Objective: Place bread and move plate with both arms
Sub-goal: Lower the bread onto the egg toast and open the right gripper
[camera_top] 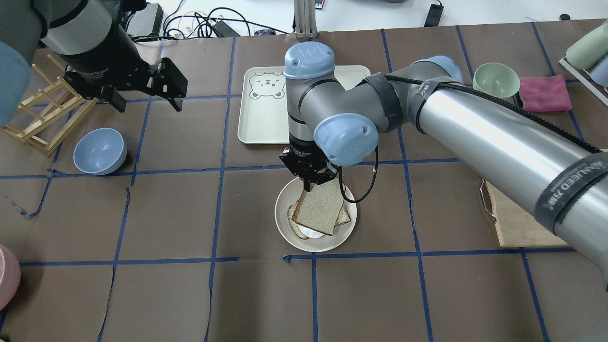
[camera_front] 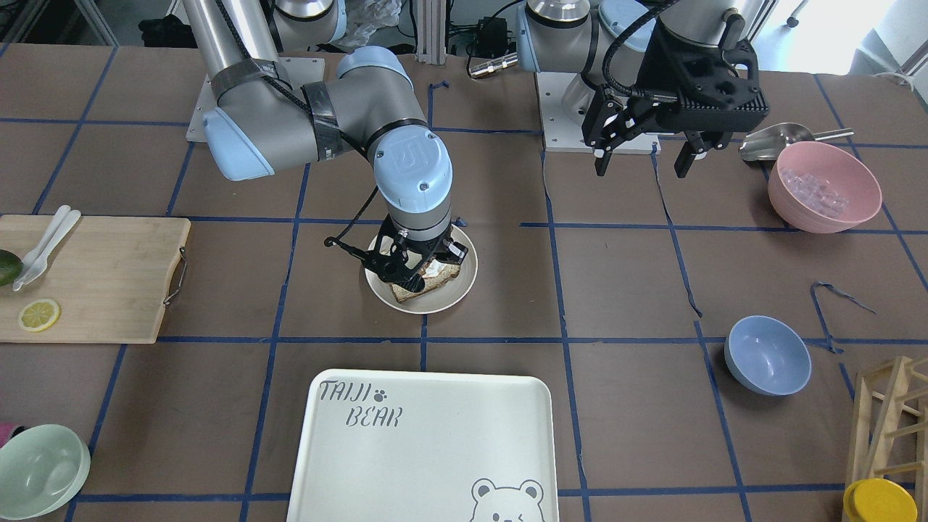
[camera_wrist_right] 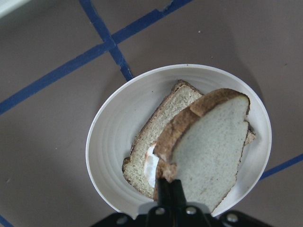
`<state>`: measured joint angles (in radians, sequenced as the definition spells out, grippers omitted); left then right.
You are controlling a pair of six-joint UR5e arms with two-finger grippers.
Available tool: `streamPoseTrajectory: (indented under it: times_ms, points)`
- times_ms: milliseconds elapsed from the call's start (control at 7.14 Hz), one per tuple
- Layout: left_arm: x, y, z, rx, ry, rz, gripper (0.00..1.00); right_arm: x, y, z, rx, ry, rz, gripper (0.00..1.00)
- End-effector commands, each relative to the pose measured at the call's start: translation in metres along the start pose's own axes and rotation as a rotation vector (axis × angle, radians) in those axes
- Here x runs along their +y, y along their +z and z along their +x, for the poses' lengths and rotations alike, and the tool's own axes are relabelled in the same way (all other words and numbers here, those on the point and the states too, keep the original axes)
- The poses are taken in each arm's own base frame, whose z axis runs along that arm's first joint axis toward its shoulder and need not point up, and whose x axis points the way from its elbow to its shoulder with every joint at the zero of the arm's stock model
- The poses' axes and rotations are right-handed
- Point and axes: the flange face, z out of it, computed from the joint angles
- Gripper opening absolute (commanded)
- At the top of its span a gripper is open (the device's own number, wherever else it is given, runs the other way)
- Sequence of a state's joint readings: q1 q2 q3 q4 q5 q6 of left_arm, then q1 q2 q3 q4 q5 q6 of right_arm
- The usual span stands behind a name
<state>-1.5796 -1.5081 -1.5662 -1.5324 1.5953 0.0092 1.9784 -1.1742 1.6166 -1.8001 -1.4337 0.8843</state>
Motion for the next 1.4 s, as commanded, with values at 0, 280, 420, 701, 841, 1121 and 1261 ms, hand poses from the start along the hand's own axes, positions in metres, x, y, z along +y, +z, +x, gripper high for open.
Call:
streamPoseTrajectory:
  times_ms: [0, 280, 420, 701, 841, 1121, 1261]
  points:
    - [0.000, 0.000, -0.001, 0.000, -0.001, 0.000, 1.00, 0.003, 0.002, -0.003, -0.002, -0.026, 0.007, 0.00]
    - [0.000, 0.000, -0.001, 0.001, -0.003, 0.000, 1.00, 0.002, 0.003, -0.003, -0.003, -0.022, 0.007, 0.71]
    - [0.000, 0.000, 0.000, 0.000, 0.000, 0.000, 1.00, 0.003, 0.006, -0.002, 0.000, -0.017, 0.003, 0.89]
    - [0.000, 0.000, 0.000, 0.000, 0.000, 0.000, 1.00, 0.003, 0.007, -0.001, 0.002, -0.021, 0.003, 1.00]
    - [0.000, 0.000, 0.000, 0.000, 0.000, 0.000, 1.00, 0.000, -0.007, 0.002, -0.017, -0.045, 0.025, 1.00]
    - [0.000, 0.001, 0.000, 0.002, 0.000, -0.003, 1.00, -0.003, -0.053, 0.017, -0.064, -0.167, 0.113, 1.00]
    - [-0.002, 0.003, -0.001, 0.003, 0.002, -0.003, 1.00, -0.020, -0.076, 0.036, -0.080, -0.242, 0.142, 1.00]
